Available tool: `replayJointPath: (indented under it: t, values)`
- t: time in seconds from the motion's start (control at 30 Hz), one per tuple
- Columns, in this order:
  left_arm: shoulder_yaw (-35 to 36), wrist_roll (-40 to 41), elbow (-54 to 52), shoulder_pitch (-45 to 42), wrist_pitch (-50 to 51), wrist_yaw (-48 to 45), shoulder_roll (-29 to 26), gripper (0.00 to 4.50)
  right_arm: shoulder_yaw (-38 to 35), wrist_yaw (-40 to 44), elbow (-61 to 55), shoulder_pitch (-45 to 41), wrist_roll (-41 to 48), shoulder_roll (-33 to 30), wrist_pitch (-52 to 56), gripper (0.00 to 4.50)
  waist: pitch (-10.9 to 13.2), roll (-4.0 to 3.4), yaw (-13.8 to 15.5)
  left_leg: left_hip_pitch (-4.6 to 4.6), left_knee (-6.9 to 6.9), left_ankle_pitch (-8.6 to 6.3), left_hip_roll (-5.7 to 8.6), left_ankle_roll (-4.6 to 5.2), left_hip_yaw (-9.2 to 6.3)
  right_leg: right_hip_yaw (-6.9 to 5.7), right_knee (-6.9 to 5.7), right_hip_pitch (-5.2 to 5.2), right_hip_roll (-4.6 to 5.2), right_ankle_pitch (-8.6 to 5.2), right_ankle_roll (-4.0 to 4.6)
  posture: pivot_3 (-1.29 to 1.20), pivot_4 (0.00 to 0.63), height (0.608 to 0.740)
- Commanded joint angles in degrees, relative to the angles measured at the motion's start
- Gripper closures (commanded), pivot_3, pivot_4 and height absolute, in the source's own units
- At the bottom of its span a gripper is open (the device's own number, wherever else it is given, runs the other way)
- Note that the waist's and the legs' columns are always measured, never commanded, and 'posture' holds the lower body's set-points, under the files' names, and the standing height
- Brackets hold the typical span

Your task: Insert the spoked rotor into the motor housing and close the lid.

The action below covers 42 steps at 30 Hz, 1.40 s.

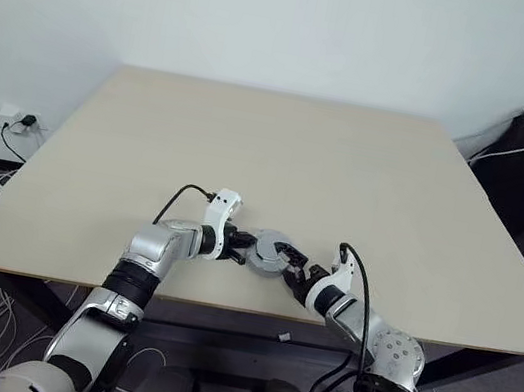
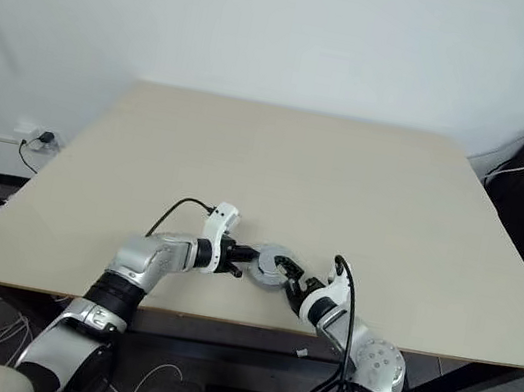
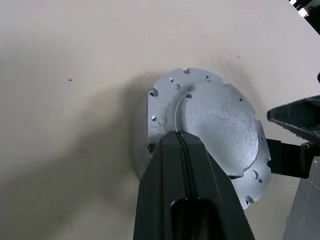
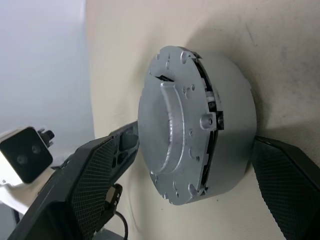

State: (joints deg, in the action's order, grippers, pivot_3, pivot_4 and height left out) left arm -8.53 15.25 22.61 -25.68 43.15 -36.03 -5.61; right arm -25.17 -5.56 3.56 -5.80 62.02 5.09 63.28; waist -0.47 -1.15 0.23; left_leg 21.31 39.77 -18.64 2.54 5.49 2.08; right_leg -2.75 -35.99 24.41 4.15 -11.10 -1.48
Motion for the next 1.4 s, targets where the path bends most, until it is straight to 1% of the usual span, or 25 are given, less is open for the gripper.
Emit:
replayJointPath:
  t: [0.03, 0.07, 0.23, 0.37, 0.7, 1.0, 1.1, 1.23, 1.4]
  values:
    - [-1.1, 0.0, -0.8, 0.0, 0.3, -0.5, 0.8, 4.5, 2.6, -0.1, -1.0, -1.5, 2.9, 5.6, -0.1, 0.42, 0.0, -0.01, 0.0, 0.02, 0.0, 0.02, 0.0, 0.0, 0.0, 0.0, 0.0, 0.02, 0.0, 0.02, -0.04, 0.0, 0.0, 0.74]
    - [-1.1, -0.1, -0.8, 0.1, 0.3, -0.5, 0.8, 4.5, 2.8, -0.1, -1.2, -1.5, 3.3, 5.5, 0.1, 0.61, 0.0, -0.01, 0.0, 0.06, 0.0, 0.03, 0.0, 0.01, 0.0, 0.0, 0.0, 0.03, 0.0, 0.04, -0.05, 0.0, 0.0, 0.74]
    - [-0.9, -0.2, -0.8, 0.2, 0.3, -0.4, 0.7, 4.5, 3.4, -0.4, -1.9, -1.4, 4.2, 5.0, 1.6, 2.26, 0.0, -0.01, -0.1, 0.32, -0.02, 0.06, 0.01, 0.01, 0.01, 0.0, -0.01, 0.1, 0.0, 0.12, -0.08, 0.0, 0.0, 0.74]
    - [-0.7, -0.6, -1.0, 0.3, 0.4, -0.4, 1.0, 4.5, 4.0, -0.8, -1.8, -0.9, 4.4, 4.6, 1.6, 3.23, 0.0, 0.0, -0.1, 0.31, -0.06, 0.05, 0.01, 0.01, 0.01, -0.01, 0.03, 0.1, 0.01, 0.12, -0.04, 0.0, 0.0, 0.74]
    - [-0.5, -0.8, -0.6, 0.2, 0.1, -0.4, 1.0, 4.5, 5.4, -1.7, -2.8, 1.1, 4.3, 3.7, 3.3, 3.24, 0.0, -0.02, -0.1, 0.31, -0.06, 0.05, 0.01, 0.01, 0.02, -0.01, 0.03, 0.11, 0.04, 0.13, -0.04, 0.0, 0.0, 0.74]
    - [0.3, 0.0, -2.1, 0.8, 0.2, -0.2, 1.2, 4.5, 5.3, -2.4, -3.1, 1.5, 4.8, 3.2, 2.1, 3.24, 0.0, -0.03, -0.1, 0.31, -0.07, 0.05, 0.0, 0.01, 0.02, -0.01, 0.03, 0.11, 0.04, 0.12, -0.04, 0.0, 0.0, 0.74]
    - [3.0, 2.5, -7.4, 2.9, -0.6, 0.7, 2.6, 4.5, 4.5, -2.5, -3.2, 1.9, 5.2, 3.3, 1.3, 3.24, 0.0, -0.01, -0.1, 0.31, -0.11, 0.05, 0.01, 0.02, 0.03, -0.01, 0.04, 0.13, 0.04, 0.12, -0.04, 0.0, 0.0, 0.74]
    - [8.7, 7.0, -16.0, 7.1, -0.7, 3.5, 5.6, 4.5, 3.9, -2.6, -3.6, 2.5, 6.4, 3.2, 0.1, 3.24, 0.1, -0.01, -0.1, 0.39, -0.26, 0.03, 0.01, 0.05, 0.06, -0.02, 0.07, 0.23, 0.08, 0.12, -0.04, 0.0, 0.0, 0.74]
    - [14.2, 12.8, -25.1, 14.0, 0.6, 6.1, 6.9, 4.5, 3.9, -2.4, -4.1, 3.0, 7.8, 2.7, -0.8, 3.24, 0.2, -0.13, -0.5, 0.42, -0.26, -0.01, 0.02, 0.09, 0.13, -0.02, 0.14, 0.24, 0.12, 0.11, -0.02, 0.0, 0.0, 0.74]
